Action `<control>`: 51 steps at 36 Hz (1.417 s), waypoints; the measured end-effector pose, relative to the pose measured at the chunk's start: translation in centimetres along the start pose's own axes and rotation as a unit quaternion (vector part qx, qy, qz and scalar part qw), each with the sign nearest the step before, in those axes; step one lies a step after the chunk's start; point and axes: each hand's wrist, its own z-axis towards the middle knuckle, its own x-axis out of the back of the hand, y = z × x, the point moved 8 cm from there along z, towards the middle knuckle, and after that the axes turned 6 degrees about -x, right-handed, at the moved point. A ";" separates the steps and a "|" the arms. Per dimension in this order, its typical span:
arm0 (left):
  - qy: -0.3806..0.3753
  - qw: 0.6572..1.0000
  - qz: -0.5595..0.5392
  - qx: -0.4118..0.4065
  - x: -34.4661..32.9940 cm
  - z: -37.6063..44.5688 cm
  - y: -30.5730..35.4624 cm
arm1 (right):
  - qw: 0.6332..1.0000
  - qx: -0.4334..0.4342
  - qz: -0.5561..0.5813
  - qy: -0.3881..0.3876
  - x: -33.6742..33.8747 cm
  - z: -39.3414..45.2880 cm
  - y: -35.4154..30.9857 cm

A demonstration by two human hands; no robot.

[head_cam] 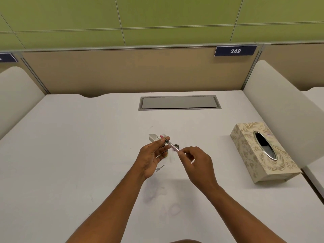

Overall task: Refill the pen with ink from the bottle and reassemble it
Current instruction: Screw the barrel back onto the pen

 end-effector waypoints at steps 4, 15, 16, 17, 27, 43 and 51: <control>0.004 1.000 -0.006 0.007 -0.1 0.1 -0.4 | 0.995 -0.062 0.083 0.003 0.4 0.3 0.6; 0.026 1.000 -0.016 -0.001 -0.8 0.2 -0.3 | 0.972 -0.150 0.168 -0.066 0.6 0.9 2.0; 0.032 0.999 -0.018 -0.003 -0.8 0.2 -0.2 | 0.972 -0.147 0.168 -0.075 0.6 0.9 2.0; 0.037 0.999 -0.020 -0.004 -0.8 0.2 -0.2 | 0.973 -0.141 0.163 -0.079 0.7 0.8 1.9; 0.041 0.999 -0.023 -0.014 -1.3 0.2 0.0 | 0.982 -0.129 0.117 -0.075 0.9 1.6 2.0; 0.061 0.998 0.014 -0.020 -0.9 0.2 0.3 | 0.984 -0.119 0.098 -0.090 -0.2 1.3 1.8; 0.060 0.998 0.025 -0.019 -0.8 0.5 0.4 | 0.982 -0.130 0.100 -0.092 -0.1 1.2 1.9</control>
